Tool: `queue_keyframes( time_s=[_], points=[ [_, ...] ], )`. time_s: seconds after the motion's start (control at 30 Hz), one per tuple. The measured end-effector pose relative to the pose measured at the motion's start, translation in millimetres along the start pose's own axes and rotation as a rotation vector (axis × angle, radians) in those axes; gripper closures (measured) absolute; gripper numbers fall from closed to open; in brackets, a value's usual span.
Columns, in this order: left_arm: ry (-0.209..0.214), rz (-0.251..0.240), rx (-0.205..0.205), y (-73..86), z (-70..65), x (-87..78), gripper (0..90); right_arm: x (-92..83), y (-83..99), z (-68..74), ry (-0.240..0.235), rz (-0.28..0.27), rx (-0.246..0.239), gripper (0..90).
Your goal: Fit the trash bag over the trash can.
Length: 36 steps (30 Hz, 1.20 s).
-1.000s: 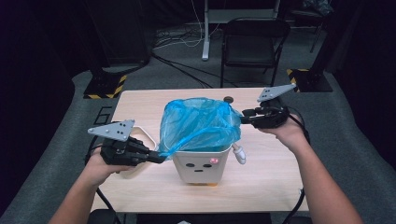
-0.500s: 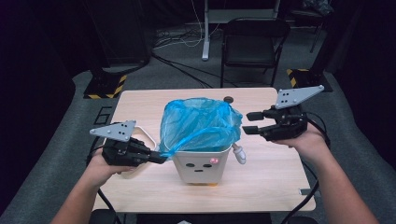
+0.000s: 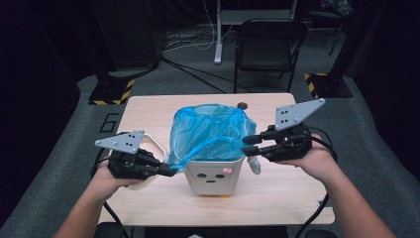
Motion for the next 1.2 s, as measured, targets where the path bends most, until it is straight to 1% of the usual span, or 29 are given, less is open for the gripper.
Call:
queue_keyframes(
  time_s=[0.07,0.1,0.23,0.37,0.43,0.53,0.67,0.77,0.9,0.97,1.07,1.1,1.2],
  points=[
    [0.004,0.0,0.001,0.5,-1.1,-0.8,89.1,-2.2,1.1,5.2,-0.02,-0.007,-0.014,86.3],
    [0.004,0.0,0.001,0.5,-1.1,-0.8,89.1,-3.4,1.9,8.0,-0.036,-0.012,-0.012,88.6],
    [0.013,-0.006,-0.007,5.1,-2.8,-0.6,89.2,-6.0,8.5,20.0,-0.083,-0.021,-0.014,90.0],
    [0.018,0.004,-0.013,11.4,-5.3,0.3,89.2,-8.3,15.5,33.5,-0.102,-0.028,-0.032,90.0],
    [0.02,0.004,-0.02,15.5,-4.5,0.5,89.2,-7.1,21.5,39.2,-0.098,-0.009,-0.042,90.0],
    [0.018,0.004,-0.047,23.7,1.1,1.8,89.2,0.3,34.9,43.9,-0.104,0.041,-0.034,90.0],
    [0.032,0.002,-0.08,35.8,8.6,8.0,89.2,13.3,54.0,44.2,-0.099,0.106,-0.014,90.0],
    [0.035,0.021,-0.107,46.8,15.6,13.7,89.2,21.8,66.4,42.7,-0.087,0.15,0.0,90.0],
    [0.04,0.037,-0.141,60.0,22.5,19.6,89.2,29.8,78.0,41.4,-0.085,0.178,0.016,90.0],
    [0.038,0.054,-0.155,66.8,25.3,23.4,89.2,33.9,83.7,40.7,-0.078,0.196,0.024,90.0],
    [0.037,0.073,-0.182,77.3,29.8,30.0,89.1,41.5,93.5,40.8,-0.082,0.225,0.035,90.0],
    [0.039,0.075,-0.191,80.1,31.1,31.6,89.1,43.4,96.6,40.7,-0.079,0.236,0.035,90.0],
    [0.04,0.07,-0.201,83.7,32.0,32.4,88.1,45.2,101.4,40.6,-0.078,0.238,0.045,90.0]
  ],
)
Point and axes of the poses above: each handheld gripper's, and its own axes: x roughly forward along the jaws, y roughly out of its underside, z roughly to its left, the point moved 6 cm from there along x, roughly forward along the jaws, and after that the axes turned 6 degrees about -x, right-handed, at the moved point
